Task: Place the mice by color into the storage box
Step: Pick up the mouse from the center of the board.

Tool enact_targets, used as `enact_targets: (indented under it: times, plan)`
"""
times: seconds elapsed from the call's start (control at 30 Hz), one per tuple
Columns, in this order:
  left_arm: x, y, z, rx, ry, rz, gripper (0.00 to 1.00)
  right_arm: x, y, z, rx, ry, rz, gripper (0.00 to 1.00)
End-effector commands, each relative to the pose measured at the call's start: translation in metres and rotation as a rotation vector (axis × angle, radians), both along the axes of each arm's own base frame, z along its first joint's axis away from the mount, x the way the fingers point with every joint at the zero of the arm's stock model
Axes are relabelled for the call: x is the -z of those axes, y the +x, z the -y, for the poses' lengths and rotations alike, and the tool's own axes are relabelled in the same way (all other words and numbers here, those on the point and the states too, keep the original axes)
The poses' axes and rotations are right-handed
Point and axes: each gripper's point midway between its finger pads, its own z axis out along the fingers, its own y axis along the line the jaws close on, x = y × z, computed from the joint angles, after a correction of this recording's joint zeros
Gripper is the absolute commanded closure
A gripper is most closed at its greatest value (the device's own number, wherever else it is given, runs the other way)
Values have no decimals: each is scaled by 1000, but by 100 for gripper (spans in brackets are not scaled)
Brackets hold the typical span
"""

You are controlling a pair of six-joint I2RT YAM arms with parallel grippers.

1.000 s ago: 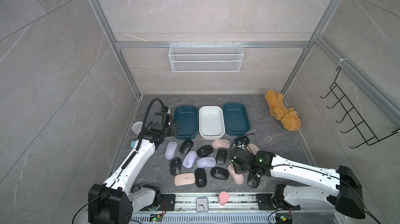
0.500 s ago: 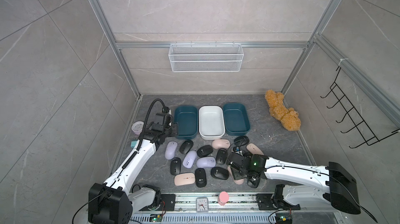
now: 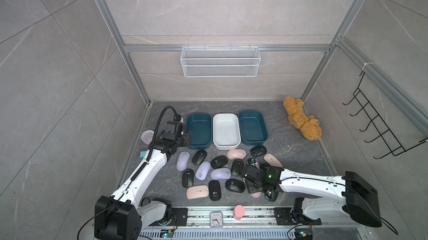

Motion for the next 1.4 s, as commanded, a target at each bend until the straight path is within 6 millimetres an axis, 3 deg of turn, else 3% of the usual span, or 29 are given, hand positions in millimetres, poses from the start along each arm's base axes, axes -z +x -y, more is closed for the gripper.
enact_targets:
  times: [0.0, 0.97, 1.17, 1.37]
  plan:
    - [-2, 3, -1, 2, 24, 13, 35, 9, -4, 3, 2, -14, -15, 32]
    - [-2, 3, -3, -4, 37, 8, 33, 42, -8, 2, 28, -54, -68, 33]
    - [-3, 3, -4, -7, 40, 10, 33, 42, -7, 5, 41, -65, -56, 38]
    - [-4, 2, -4, -8, 36, 14, 33, 26, -1, 10, 66, -37, 3, 43]
